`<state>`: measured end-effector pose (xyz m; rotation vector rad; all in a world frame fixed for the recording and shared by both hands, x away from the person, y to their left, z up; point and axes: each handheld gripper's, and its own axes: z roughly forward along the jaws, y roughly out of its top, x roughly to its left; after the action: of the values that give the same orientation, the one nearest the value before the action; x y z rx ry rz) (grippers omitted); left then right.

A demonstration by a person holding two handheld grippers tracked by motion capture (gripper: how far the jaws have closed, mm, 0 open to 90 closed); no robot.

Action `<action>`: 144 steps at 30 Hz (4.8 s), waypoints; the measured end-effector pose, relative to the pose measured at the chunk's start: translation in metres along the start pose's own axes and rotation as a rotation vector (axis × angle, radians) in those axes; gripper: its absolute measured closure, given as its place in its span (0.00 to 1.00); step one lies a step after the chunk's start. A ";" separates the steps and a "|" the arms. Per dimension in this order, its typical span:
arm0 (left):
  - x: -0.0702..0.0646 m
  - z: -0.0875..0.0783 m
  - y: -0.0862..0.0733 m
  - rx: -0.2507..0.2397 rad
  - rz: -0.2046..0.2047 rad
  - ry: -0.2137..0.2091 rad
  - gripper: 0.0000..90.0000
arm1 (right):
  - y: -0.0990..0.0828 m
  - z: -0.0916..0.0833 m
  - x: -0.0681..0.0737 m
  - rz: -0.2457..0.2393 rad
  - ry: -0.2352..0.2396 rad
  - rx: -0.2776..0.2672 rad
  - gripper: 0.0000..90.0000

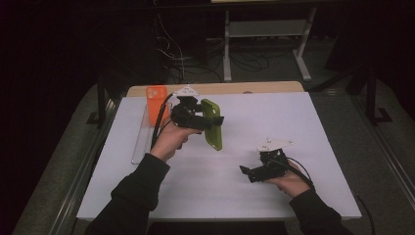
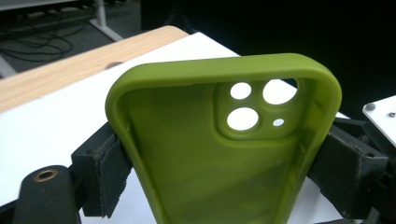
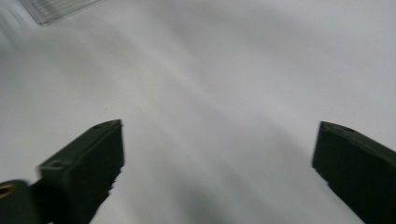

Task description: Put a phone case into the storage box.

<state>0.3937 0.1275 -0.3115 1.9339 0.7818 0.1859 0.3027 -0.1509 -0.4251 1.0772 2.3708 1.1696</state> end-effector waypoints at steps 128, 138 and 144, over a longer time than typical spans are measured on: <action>0.147 -0.040 -0.035 0.079 -0.190 0.565 0.03 | -0.038 -0.020 -0.009 -0.033 0.014 0.029 0.00; 0.119 -0.060 -0.027 0.092 -0.096 0.401 0.03 | -0.037 -0.020 -0.009 -0.028 0.012 0.030 0.00; 0.105 -0.067 -0.026 0.100 -0.038 0.349 0.03 | -0.036 -0.021 -0.008 -0.025 0.013 0.028 0.00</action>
<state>0.4347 0.2474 -0.3220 2.0062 1.0730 0.4787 0.2793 -0.1827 -0.4407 1.0490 2.4103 1.1413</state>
